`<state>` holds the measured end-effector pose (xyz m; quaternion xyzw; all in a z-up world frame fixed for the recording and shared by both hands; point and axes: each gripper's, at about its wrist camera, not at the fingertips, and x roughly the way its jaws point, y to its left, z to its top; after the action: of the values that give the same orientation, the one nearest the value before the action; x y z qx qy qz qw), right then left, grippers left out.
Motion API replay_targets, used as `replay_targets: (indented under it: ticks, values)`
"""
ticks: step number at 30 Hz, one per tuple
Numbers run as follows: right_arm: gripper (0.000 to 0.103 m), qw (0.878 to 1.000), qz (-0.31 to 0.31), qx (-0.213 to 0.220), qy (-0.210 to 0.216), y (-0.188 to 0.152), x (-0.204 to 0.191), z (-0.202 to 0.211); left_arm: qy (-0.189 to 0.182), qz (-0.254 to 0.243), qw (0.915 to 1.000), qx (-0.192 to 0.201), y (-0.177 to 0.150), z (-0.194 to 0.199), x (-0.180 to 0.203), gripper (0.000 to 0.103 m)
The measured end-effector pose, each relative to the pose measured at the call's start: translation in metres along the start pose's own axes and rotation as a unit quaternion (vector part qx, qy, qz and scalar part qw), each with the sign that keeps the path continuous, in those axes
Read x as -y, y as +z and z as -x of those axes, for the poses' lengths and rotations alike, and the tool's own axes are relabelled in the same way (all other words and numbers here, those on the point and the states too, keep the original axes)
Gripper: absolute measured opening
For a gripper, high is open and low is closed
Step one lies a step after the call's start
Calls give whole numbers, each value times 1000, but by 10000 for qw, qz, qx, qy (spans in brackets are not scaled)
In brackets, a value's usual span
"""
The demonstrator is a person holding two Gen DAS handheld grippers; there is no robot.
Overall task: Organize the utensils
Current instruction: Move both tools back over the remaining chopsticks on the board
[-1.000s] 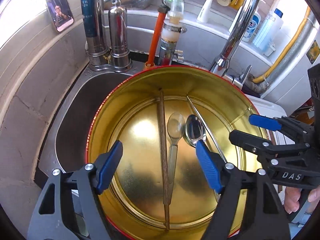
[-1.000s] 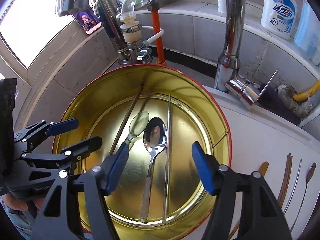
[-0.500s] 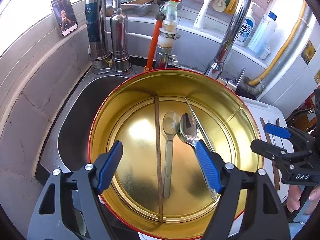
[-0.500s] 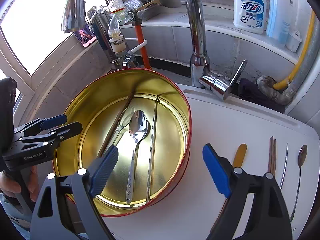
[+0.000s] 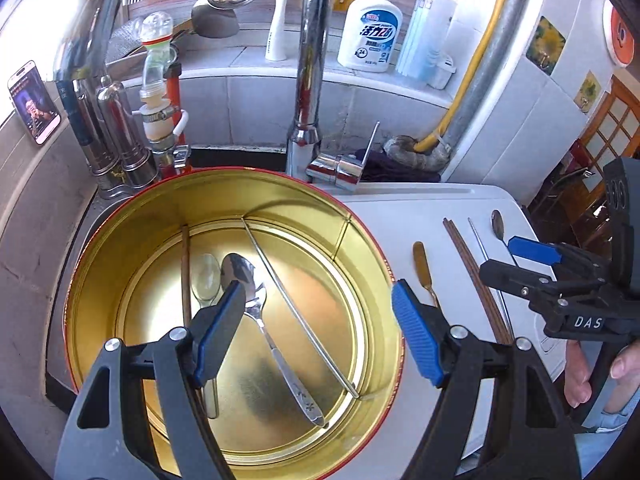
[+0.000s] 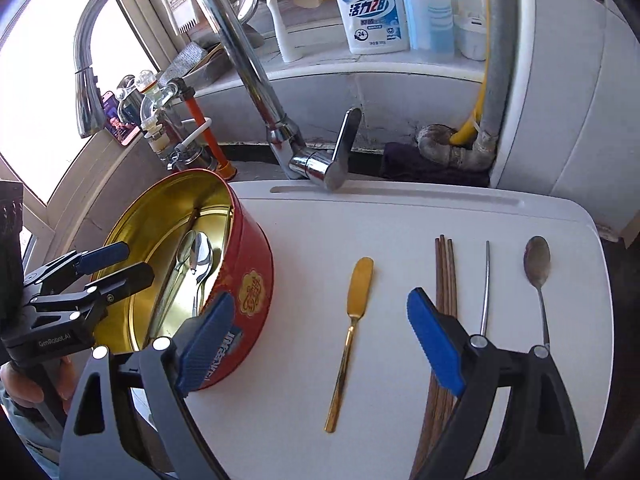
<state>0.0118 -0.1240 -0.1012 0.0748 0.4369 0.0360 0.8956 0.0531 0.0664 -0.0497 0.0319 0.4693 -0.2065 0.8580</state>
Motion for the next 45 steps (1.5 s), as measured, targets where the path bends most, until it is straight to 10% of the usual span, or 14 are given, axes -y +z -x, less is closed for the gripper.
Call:
replay_targets:
  ticks: [22, 45]
  values:
    - [87, 9899, 142, -371, -1362, -54, 114, -13, -296, -1144, 9898, -791, -4, -109, 161, 74]
    - [88, 9948, 457, -209, -882, -61, 146, 5, 70, -1629, 9806, -1089, -28, -140, 182, 74]
